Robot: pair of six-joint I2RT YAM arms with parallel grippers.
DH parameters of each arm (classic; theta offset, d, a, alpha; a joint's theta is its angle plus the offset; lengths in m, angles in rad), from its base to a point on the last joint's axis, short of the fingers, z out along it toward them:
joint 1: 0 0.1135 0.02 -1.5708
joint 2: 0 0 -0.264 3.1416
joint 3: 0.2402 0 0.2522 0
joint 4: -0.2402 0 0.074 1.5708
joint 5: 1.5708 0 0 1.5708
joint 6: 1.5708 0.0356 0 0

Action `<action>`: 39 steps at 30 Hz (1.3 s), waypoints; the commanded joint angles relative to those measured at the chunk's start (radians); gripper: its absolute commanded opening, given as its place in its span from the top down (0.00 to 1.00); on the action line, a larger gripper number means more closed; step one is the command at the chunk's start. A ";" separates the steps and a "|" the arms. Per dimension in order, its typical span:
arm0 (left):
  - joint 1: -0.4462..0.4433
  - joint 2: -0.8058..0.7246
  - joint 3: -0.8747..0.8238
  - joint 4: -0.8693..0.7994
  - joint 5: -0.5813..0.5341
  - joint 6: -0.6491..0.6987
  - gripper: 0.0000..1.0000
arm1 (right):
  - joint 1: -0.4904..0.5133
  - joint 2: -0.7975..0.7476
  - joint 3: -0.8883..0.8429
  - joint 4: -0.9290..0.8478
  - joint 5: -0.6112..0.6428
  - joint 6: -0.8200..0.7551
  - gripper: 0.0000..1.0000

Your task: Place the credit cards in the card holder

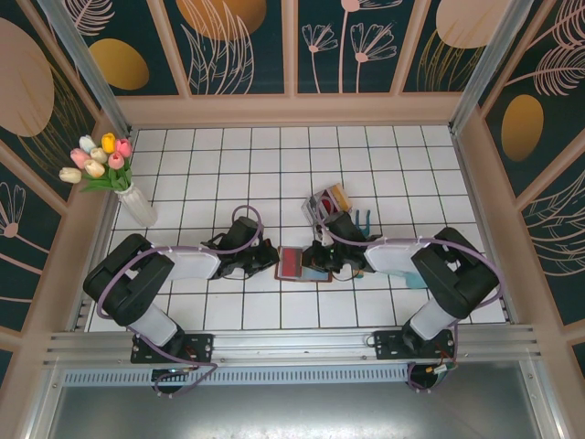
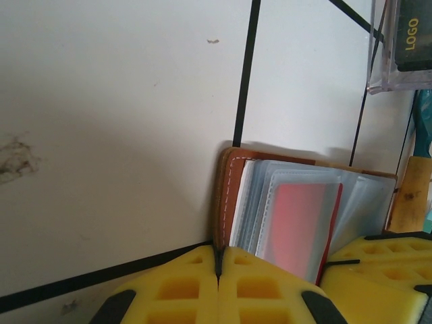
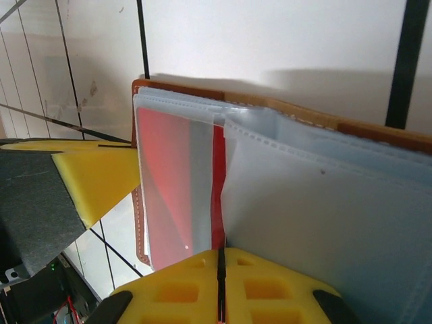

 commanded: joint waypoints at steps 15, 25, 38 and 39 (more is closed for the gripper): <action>-0.007 -0.144 0.058 -0.222 -0.224 0.037 0.57 | -0.127 0.024 0.602 -0.662 0.595 -0.662 0.62; -0.006 -0.105 0.150 -0.205 -0.244 0.042 0.50 | -0.041 0.286 0.789 -0.719 0.783 -0.749 0.62; -0.005 -0.044 0.189 -0.164 -0.227 0.017 0.50 | -0.019 0.388 0.810 -0.718 0.871 -0.770 0.60; -0.005 -0.044 0.189 -0.163 -0.224 0.016 0.50 | -0.016 0.393 0.810 -0.717 0.879 -0.772 0.60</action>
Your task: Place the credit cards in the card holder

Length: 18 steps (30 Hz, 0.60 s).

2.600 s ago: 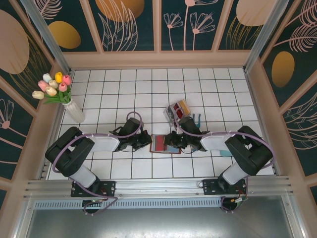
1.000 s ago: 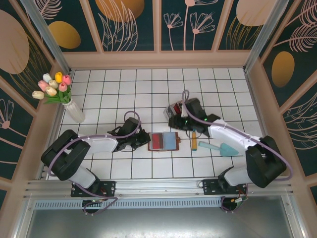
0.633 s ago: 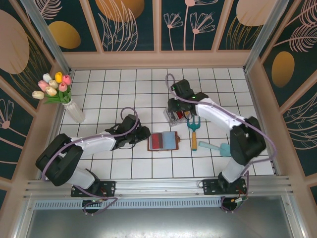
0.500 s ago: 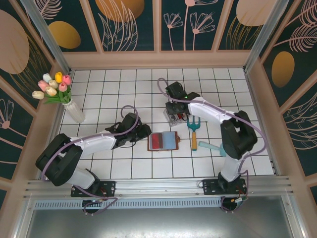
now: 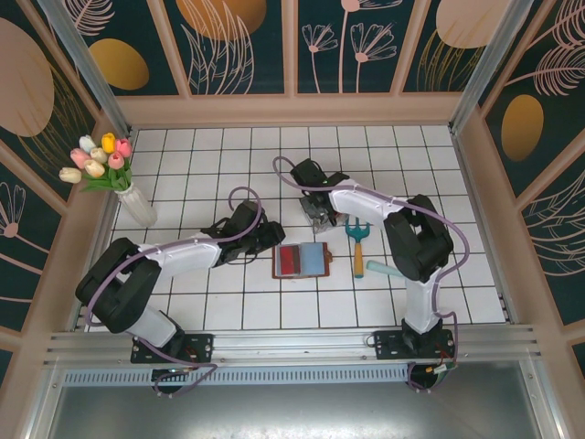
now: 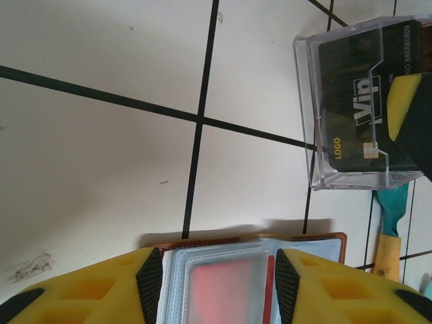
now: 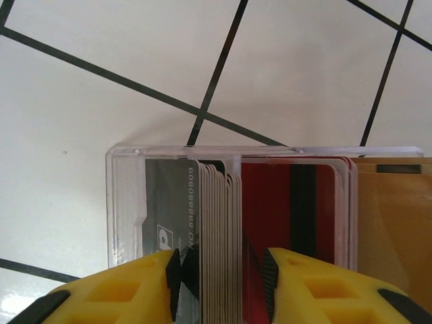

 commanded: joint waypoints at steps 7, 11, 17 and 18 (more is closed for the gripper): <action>-0.002 0.004 0.011 0.030 -0.002 -0.016 0.50 | 0.026 0.011 0.024 -0.015 0.168 -0.035 0.60; -0.003 0.006 0.013 0.030 -0.001 -0.015 0.50 | 0.025 -0.021 0.025 -0.008 0.184 -0.040 0.61; -0.003 0.012 0.012 0.030 0.004 -0.015 0.50 | 0.025 -0.030 0.017 -0.014 0.175 -0.036 0.67; -0.003 0.012 0.011 0.028 0.005 -0.015 0.50 | 0.025 -0.031 0.017 -0.016 0.175 -0.034 0.68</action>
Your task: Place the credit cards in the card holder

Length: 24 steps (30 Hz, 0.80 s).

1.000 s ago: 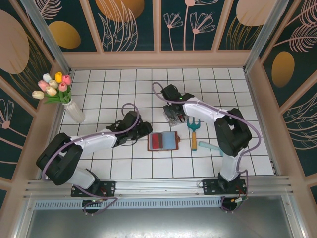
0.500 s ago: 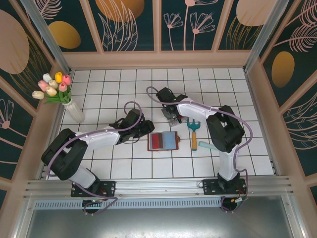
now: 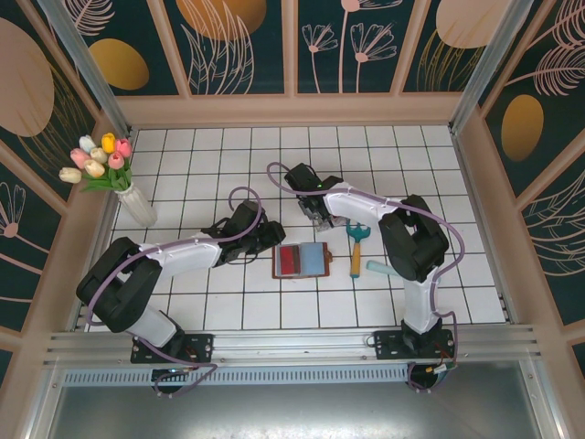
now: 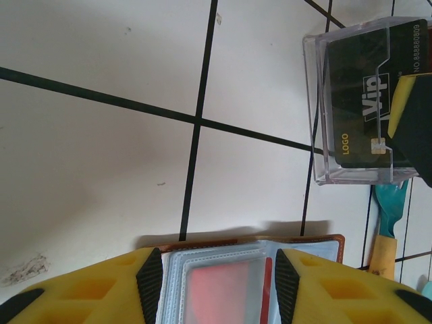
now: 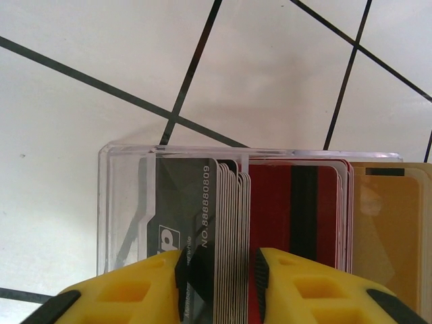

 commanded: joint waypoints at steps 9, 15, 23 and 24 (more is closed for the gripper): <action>-0.003 0.011 0.006 0.021 0.011 -0.008 0.50 | -0.006 -0.053 0.014 -0.018 0.037 -0.013 0.78; -0.003 0.012 0.003 0.021 0.013 -0.009 0.50 | -0.006 -0.060 0.020 -0.027 0.028 -0.010 0.84; -0.002 0.009 0.003 0.021 0.012 -0.008 0.50 | -0.006 -0.114 0.035 -0.057 0.002 0.007 0.93; -0.002 0.010 0.003 0.021 0.011 -0.008 0.50 | -0.006 -0.123 0.035 -0.061 -0.008 0.012 0.92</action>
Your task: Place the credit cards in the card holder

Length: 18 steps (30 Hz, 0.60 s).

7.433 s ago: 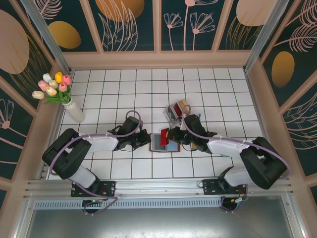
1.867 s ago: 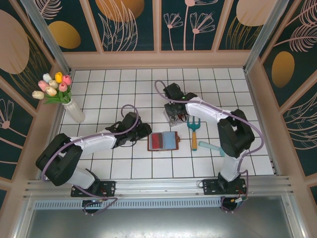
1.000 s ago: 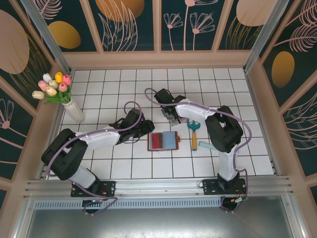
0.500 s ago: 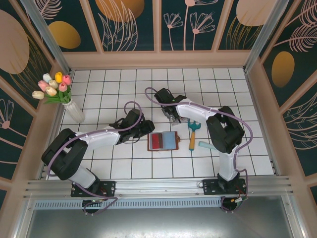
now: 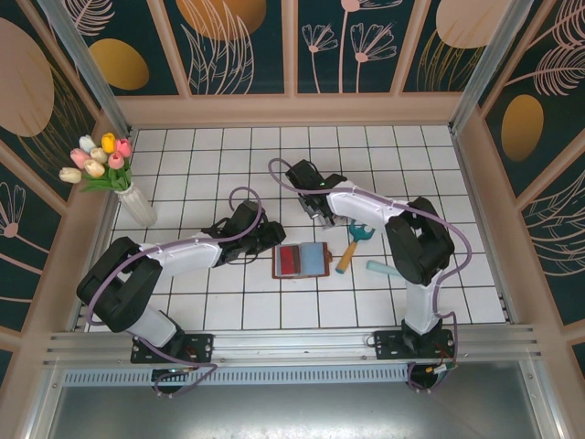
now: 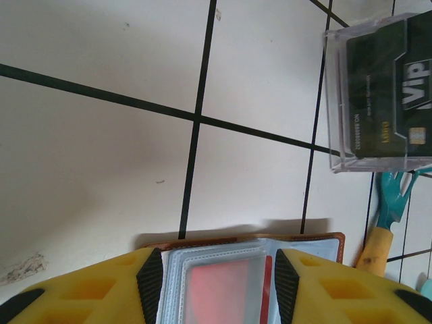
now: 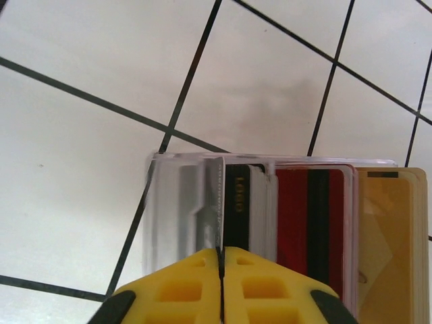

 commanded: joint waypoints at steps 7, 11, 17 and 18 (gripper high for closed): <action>-0.003 0.002 0.011 0.018 0.010 -0.006 0.50 | -0.006 -0.102 0.037 -0.079 -0.055 0.047 0.96; 0.008 -0.019 0.017 0.050 0.055 -0.001 0.49 | -0.010 -0.203 0.017 -0.049 -0.137 0.116 0.99; 0.051 -0.080 -0.018 0.303 0.243 -0.055 0.40 | -0.218 -0.511 -0.263 0.286 -0.799 0.388 1.00; 0.051 -0.080 -0.016 0.341 0.271 -0.066 0.39 | -0.249 -0.542 -0.318 0.357 -0.897 0.442 1.00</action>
